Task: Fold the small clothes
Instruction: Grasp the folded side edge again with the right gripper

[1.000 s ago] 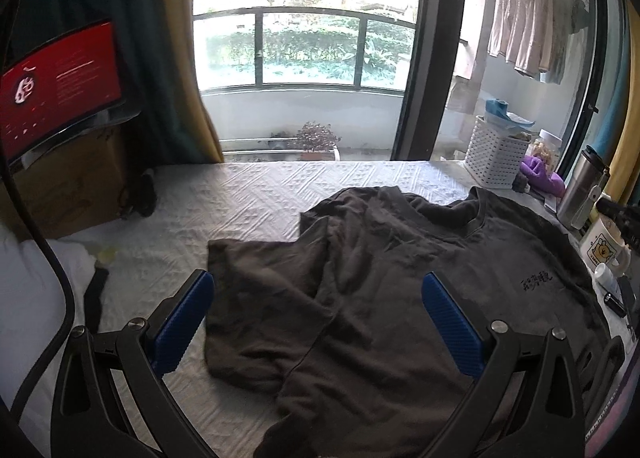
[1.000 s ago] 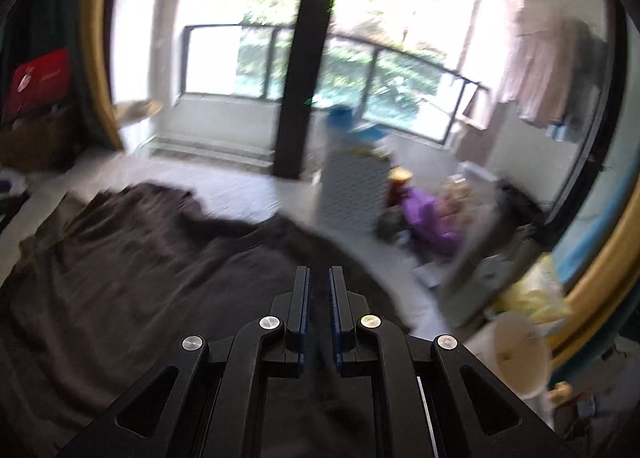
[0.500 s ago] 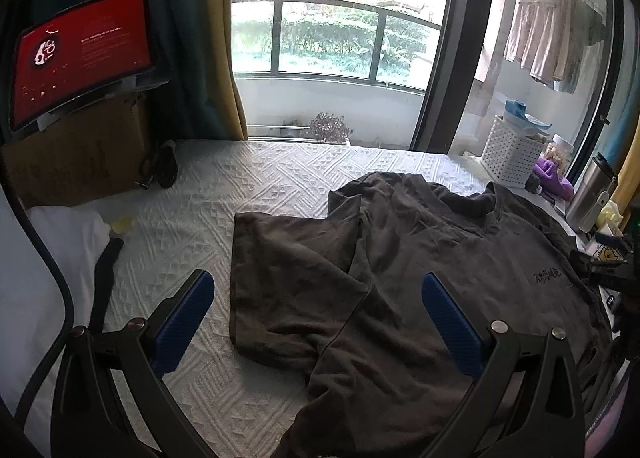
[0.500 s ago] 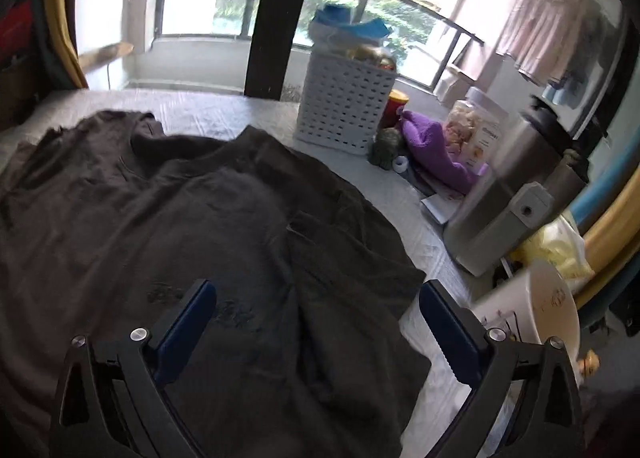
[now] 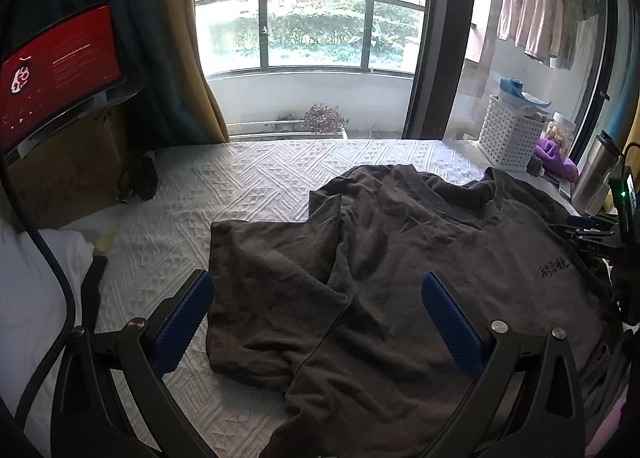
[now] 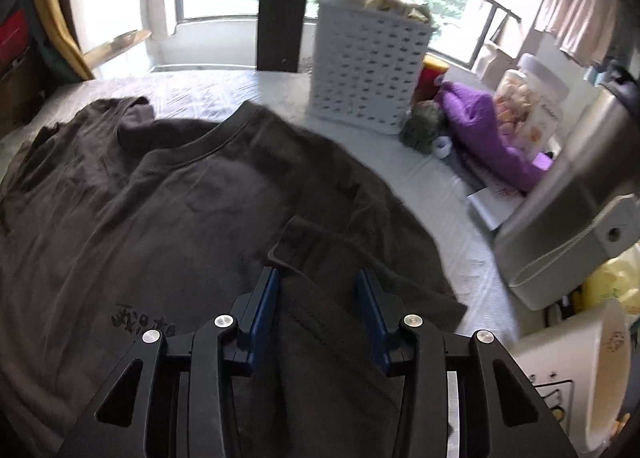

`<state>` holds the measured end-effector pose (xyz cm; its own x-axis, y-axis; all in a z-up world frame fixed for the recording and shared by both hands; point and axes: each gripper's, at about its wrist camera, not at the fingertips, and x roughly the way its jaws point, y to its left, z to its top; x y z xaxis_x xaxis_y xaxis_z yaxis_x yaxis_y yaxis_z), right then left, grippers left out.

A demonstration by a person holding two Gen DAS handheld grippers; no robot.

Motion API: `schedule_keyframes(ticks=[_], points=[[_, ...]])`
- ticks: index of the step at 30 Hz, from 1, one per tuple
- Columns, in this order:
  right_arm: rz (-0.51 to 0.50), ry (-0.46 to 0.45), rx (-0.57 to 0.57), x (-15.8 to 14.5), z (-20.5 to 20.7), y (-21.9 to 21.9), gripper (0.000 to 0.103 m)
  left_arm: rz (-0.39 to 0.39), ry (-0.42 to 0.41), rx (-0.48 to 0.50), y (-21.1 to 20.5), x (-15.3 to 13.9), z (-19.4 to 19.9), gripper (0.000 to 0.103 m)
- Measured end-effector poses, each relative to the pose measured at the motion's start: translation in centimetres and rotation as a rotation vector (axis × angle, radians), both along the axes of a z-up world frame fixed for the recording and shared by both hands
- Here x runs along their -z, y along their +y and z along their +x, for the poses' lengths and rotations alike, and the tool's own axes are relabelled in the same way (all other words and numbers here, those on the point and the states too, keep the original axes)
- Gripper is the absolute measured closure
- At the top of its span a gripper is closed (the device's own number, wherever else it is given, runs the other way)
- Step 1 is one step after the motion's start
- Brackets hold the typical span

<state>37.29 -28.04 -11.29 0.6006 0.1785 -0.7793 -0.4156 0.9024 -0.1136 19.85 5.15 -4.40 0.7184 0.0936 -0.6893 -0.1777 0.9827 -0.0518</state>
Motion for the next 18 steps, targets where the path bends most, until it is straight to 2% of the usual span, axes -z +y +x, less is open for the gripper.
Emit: schedule_keyframes(ticks=[4,5,6,9,18], points=[[-0.003,0.011,-0.010,0.5,-0.1,0.1,0.060,0.002,0.010,0.003,-0.2,0.2,0.2,0.001],[0.002,0.013,-0.015,0.4,-0.2,-0.1,0.067,0.003,0.010,0.005,-0.3,0.1,0.3,0.000],[0.004,0.009,-0.014,0.4,-0.3,-0.2,0.095,0.004,0.008,0.008,-0.4,0.1,0.2,0.001],[0.075,-0.007,0.025,-0.5,-0.8,-2.0,0.097,0.006,0.003,0.012,-0.5,-0.1,0.0,0.000],[0.142,-0.117,0.081,-4.6,-3.5,-4.0,0.097,0.008,-0.010,0.026,-1.1,-0.4,-0.6,0.001]])
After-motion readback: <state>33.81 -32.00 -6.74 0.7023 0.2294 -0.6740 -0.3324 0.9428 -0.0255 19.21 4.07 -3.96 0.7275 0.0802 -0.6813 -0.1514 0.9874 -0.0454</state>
